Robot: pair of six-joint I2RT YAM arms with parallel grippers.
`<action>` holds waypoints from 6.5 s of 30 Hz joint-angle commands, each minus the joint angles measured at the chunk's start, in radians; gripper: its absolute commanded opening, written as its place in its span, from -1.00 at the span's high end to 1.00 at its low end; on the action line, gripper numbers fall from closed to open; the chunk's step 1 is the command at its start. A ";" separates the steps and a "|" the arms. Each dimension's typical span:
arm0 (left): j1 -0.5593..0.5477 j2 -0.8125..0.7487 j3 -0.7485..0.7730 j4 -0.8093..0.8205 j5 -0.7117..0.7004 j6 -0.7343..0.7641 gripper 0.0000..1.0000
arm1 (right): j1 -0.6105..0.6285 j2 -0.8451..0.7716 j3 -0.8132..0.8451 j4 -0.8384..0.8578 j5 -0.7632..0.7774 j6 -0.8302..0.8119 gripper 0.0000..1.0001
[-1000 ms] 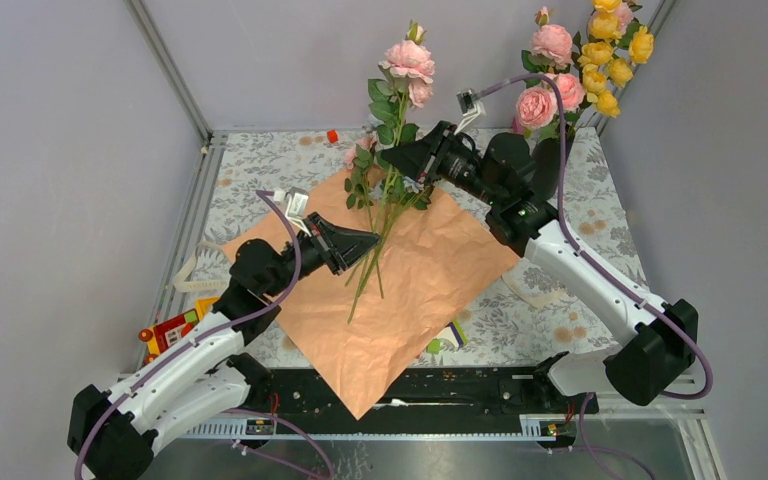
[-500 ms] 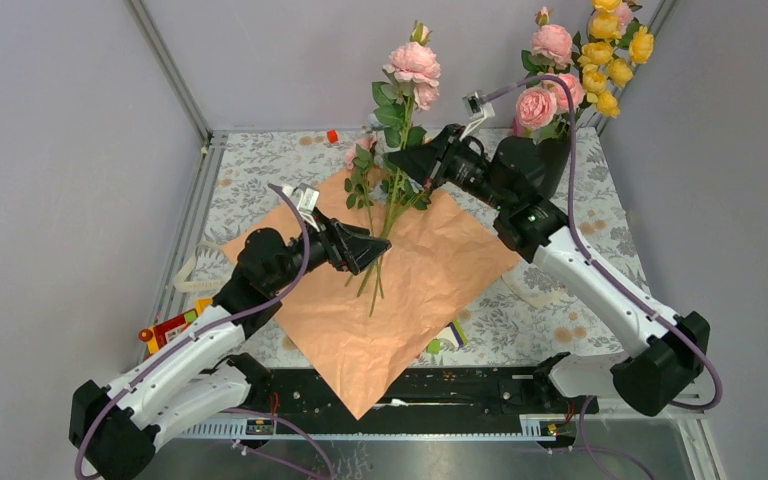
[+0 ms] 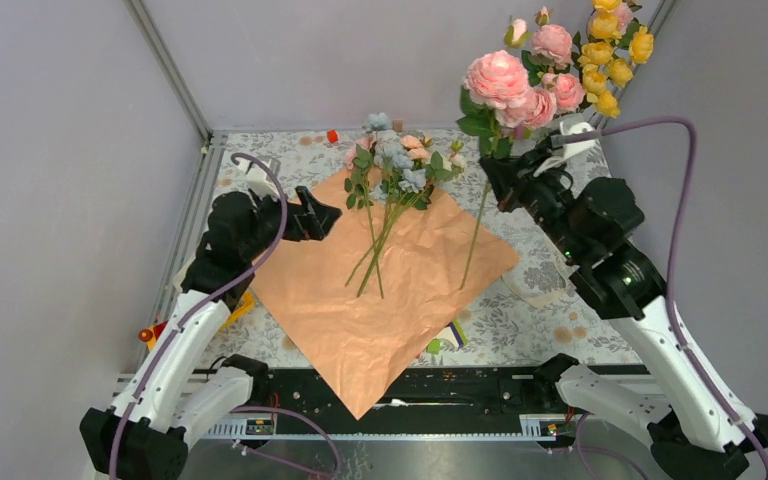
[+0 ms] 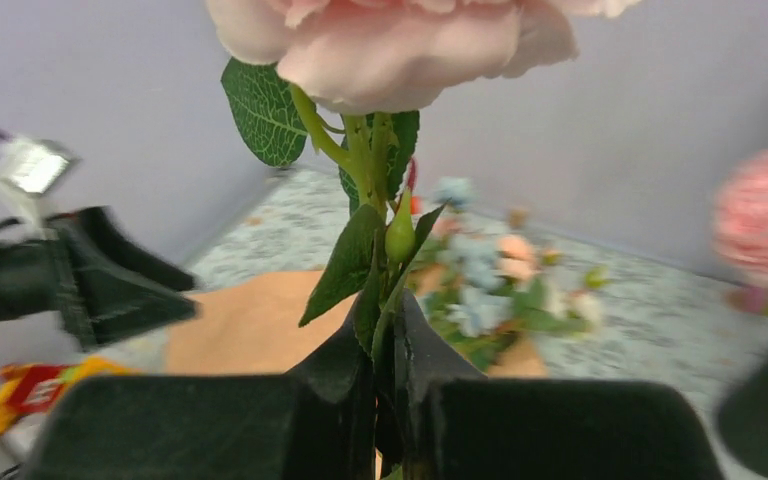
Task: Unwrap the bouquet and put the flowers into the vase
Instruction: Insert the fake flower into the vase, then pick up the fake flower from the wrapping paper.
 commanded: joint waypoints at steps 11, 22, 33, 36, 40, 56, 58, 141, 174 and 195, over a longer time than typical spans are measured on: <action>0.325 -0.002 0.121 -0.206 -0.091 0.168 -0.97 | -0.596 0.019 0.049 -0.037 -0.069 -0.087 1.00; 0.328 -0.031 0.077 -0.209 -0.224 0.209 -0.97 | -0.777 0.228 0.095 0.449 -0.118 -0.103 1.00; 0.350 -0.017 0.074 -0.222 -0.236 0.240 -0.97 | -0.777 0.404 0.283 0.626 -0.049 -0.207 1.00; 0.350 -0.014 0.080 -0.220 -0.232 0.238 -0.97 | -0.777 0.439 0.319 0.667 -0.042 -0.223 1.00; 0.350 -0.009 0.079 -0.219 -0.234 0.236 -0.97 | -0.777 0.494 0.381 0.668 -0.056 -0.237 1.00; 0.350 -0.004 0.081 -0.207 -0.230 0.215 -0.97 | -0.777 0.587 0.331 0.726 -0.059 -0.149 1.00; 0.350 -0.003 0.079 -0.205 -0.227 0.212 -0.97 | -0.777 0.590 0.312 0.729 -0.057 -0.147 1.00; 0.376 -0.009 0.059 -0.184 -0.135 0.150 -0.97 | -0.754 0.585 -0.150 0.657 -0.145 -0.109 0.05; 0.286 -0.013 0.010 -0.150 -0.086 -0.018 -0.93 | -0.754 0.046 -0.446 0.314 -0.277 0.274 -0.70; -0.064 0.674 0.149 0.139 -0.185 -0.258 -0.37 | -0.494 -0.014 -0.704 0.257 -0.401 0.457 -0.50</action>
